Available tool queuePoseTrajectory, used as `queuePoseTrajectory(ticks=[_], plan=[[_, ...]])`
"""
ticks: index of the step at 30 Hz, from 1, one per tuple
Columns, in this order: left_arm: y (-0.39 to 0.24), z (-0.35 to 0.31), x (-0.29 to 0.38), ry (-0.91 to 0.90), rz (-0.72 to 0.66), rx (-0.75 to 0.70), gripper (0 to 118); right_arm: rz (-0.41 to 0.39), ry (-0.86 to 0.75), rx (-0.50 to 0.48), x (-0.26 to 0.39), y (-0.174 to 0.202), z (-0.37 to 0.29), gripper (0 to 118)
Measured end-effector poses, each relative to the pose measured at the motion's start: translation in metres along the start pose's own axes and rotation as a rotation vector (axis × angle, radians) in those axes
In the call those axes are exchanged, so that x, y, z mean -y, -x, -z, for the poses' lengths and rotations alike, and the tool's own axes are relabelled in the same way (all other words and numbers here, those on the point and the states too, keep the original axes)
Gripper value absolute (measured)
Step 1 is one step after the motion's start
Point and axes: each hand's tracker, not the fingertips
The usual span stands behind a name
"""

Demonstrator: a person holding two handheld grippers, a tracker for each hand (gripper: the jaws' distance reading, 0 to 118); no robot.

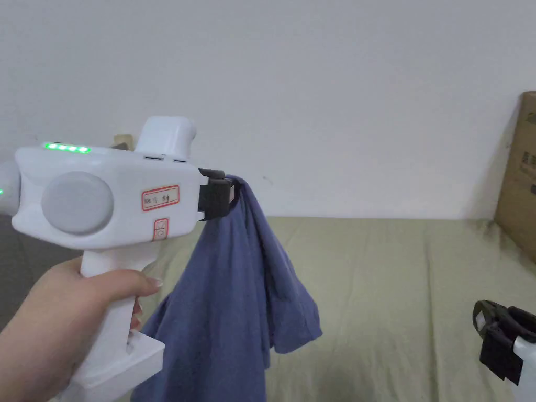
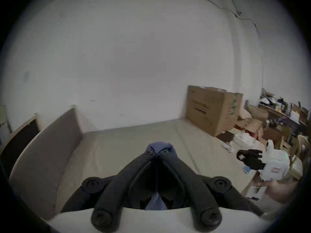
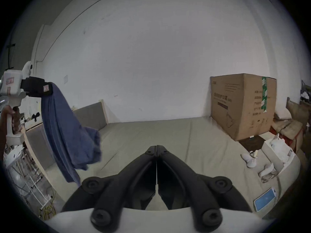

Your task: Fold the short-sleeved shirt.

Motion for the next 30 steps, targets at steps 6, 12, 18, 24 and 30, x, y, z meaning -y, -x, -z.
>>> queuePoseTrajectory(ticks=[6, 12, 18, 24, 30], plan=[[-0.070, 0.116, 0.030, 0.262, 0.030, 0.165, 0, -0.008, -0.033, 0.098, -0.003, -0.035, -0.017, 0], [-0.124, 0.256, 0.152, 0.743, -0.162, 0.294, 0, 0.024, 0.072, 0.179, 0.026, -0.067, -0.013, 0], [-0.130, 0.303, 0.252, 0.964, -0.482, 0.321, 35, 0.071, 0.200, 0.218, 0.059, -0.087, 0.001, 0], [-0.107, 0.267, 0.217, 0.763, -0.434, 0.302, 106, 0.091, 0.223, 0.215, 0.064, -0.086, 0.008, 0], [-0.049, 0.146, 0.136, 0.200, -0.390, 0.144, 107, 0.063, 0.096, 0.189, 0.033, -0.071, 0.004, 0]])
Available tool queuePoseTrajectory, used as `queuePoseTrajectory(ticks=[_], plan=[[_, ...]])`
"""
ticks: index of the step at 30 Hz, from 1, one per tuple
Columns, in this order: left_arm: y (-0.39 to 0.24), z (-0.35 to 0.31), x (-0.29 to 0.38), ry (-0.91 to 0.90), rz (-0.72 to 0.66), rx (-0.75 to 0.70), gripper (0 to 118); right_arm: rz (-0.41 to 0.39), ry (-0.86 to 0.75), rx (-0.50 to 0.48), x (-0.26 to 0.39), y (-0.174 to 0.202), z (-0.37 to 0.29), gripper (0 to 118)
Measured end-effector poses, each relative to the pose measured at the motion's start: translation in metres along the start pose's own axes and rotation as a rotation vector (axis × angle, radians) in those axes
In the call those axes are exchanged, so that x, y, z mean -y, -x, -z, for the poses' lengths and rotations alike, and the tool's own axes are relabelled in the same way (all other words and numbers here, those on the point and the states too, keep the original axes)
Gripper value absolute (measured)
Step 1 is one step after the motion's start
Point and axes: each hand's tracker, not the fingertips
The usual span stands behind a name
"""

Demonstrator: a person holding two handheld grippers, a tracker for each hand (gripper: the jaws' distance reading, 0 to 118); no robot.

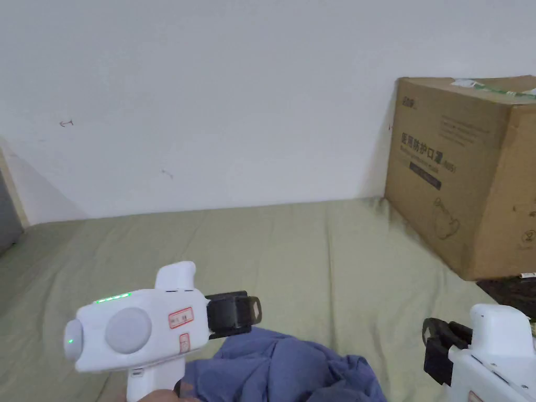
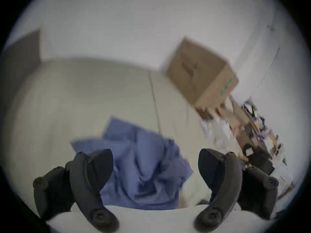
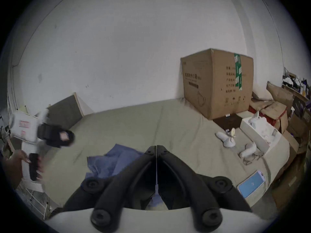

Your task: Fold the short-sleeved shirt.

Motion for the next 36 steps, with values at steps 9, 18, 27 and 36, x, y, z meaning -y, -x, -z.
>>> queuePoseTrajectory(ticks=[9, 18, 27, 36], plan=[[0.023, -0.121, 0.052, -0.474, 0.039, -0.331, 1, 0.003, -0.217, -0.035, -0.022, 0.035, -0.013, 0], [0.044, -0.128, 0.086, -0.448, 0.023, -0.383, 0, -0.080, -0.223, -0.043, -0.007, 0.061, -0.011, 0], [0.064, -0.080, 0.009, -0.279, -0.029, -0.313, 0, -0.117, -0.191, -0.074, -0.010, 0.064, 0.009, 0], [0.167, 0.129, 0.017, 0.400, -0.175, -0.300, 97, -0.142, -0.040, -0.069, 0.008, 0.049, 0.055, 0]])
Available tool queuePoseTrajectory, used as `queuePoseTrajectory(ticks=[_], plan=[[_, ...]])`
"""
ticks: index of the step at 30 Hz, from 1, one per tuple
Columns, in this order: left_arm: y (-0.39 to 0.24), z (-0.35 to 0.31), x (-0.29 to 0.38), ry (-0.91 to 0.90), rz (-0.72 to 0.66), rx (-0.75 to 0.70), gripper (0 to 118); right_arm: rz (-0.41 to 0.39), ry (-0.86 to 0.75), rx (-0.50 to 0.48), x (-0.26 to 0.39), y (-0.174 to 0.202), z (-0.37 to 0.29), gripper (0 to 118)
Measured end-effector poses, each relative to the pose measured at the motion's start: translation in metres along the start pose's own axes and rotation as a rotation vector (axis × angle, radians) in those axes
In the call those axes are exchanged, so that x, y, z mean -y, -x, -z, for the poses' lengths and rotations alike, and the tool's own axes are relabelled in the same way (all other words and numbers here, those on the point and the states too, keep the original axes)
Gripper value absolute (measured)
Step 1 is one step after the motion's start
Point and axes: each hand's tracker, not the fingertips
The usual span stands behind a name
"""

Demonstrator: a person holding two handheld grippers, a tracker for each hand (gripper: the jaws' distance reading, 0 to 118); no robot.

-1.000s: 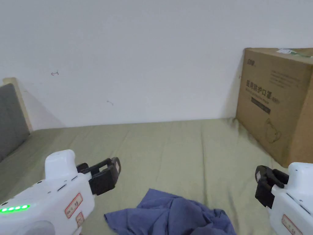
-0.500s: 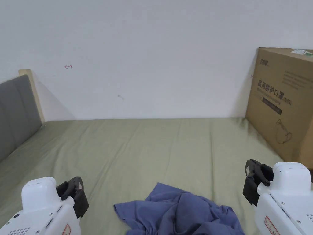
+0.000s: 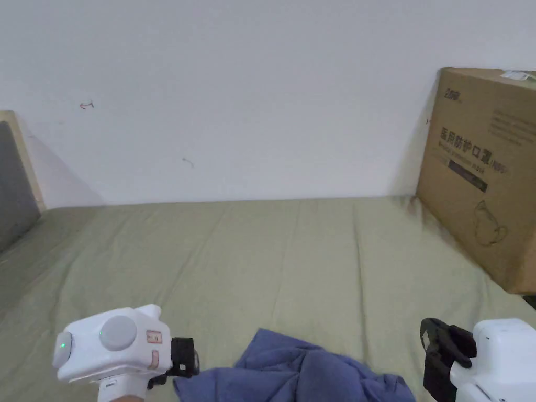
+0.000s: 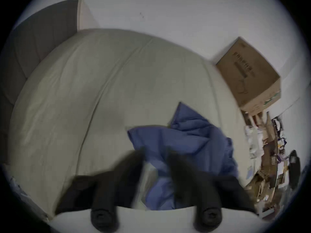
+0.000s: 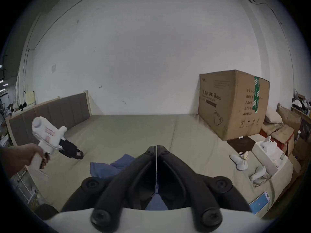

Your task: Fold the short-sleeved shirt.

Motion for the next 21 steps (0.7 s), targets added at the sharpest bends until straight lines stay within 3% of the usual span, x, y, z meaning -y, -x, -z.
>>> queuePoseTrajectory(ticks=[1, 7, 9, 11, 12, 13, 16, 18, 19, 21], plan=[[0.001, 0.019, 0.000, 0.028, 0.004, 0.007, 103, -0.002, 0.015, 0.006, 0.004, -0.002, 0.005, 0], [-0.010, 0.090, 0.023, 0.111, 0.052, -0.022, 100, 0.010, 0.101, 0.028, 0.021, -0.014, 0.027, 0], [-0.021, 0.109, 0.040, 0.153, 0.125, -0.009, 101, 0.008, 0.116, 0.039, 0.027, -0.017, 0.034, 0], [-0.038, 0.101, 0.057, 0.078, 0.326, -0.124, 105, 0.006, 0.139, 0.045, 0.030, -0.018, 0.042, 0], [-0.040, 0.096, 0.063, 0.064, 0.352, -0.112, 103, 0.004, 0.152, 0.039, 0.030, -0.018, 0.047, 0], [-0.041, 0.084, 0.070, 0.013, 0.363, -0.106, 91, -0.003, 0.166, 0.030, 0.030, -0.019, 0.053, 0], [-0.034, 0.053, 0.088, -0.062, 0.323, -0.066, 6, -0.024, 0.205, -0.018, 0.027, -0.019, 0.080, 0], [-0.016, 0.032, 0.091, -0.064, 0.221, 0.063, 6, 0.061, 0.308, -0.109, 0.023, -0.025, 0.112, 0], [-0.010, 0.020, 0.095, -0.098, 0.188, 0.067, 6, 0.144, 0.375, -0.173, 0.022, -0.031, 0.135, 0], [-0.002, -0.005, 0.103, -0.174, 0.180, 0.027, 6, 0.222, 0.495, -0.182, 0.024, -0.037, 0.180, 5]])
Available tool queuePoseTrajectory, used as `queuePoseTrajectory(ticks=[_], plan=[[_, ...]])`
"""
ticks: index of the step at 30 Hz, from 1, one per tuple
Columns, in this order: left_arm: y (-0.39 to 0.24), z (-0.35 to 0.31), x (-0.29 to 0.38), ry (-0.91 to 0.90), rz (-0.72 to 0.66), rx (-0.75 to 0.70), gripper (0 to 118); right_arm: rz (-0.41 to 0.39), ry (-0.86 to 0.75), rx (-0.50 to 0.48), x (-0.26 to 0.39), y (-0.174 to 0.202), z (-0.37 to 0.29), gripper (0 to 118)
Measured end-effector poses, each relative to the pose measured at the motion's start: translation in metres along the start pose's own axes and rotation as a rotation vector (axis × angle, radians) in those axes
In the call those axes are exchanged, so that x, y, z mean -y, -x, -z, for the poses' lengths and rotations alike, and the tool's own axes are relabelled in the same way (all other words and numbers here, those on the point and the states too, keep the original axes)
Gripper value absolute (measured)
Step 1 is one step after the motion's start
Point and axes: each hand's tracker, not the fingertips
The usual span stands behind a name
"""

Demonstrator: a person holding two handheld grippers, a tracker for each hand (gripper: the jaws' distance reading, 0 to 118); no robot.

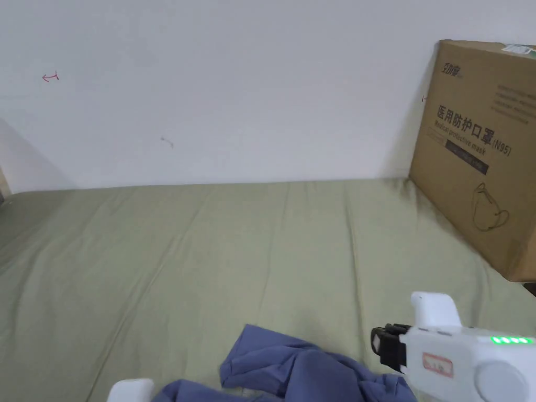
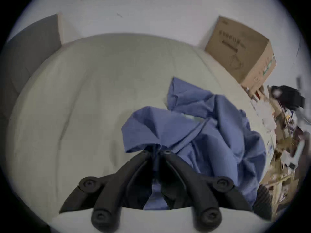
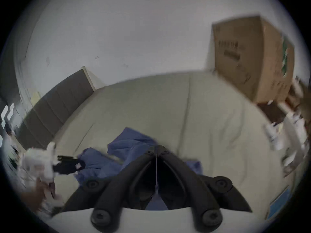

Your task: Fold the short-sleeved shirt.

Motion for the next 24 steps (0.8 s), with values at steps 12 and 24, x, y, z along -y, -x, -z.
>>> queuePoseTrajectory(ticks=[12, 24], plan=[[0.045, -0.055, 0.010, -0.038, -0.102, -0.033, 6, -0.309, 0.465, 0.159, -0.001, 0.001, 0.132, 4], [0.046, -0.194, -0.056, -0.448, 0.013, -0.066, 6, -0.188, -0.103, 0.062, -0.088, 0.006, -0.110, 4]])
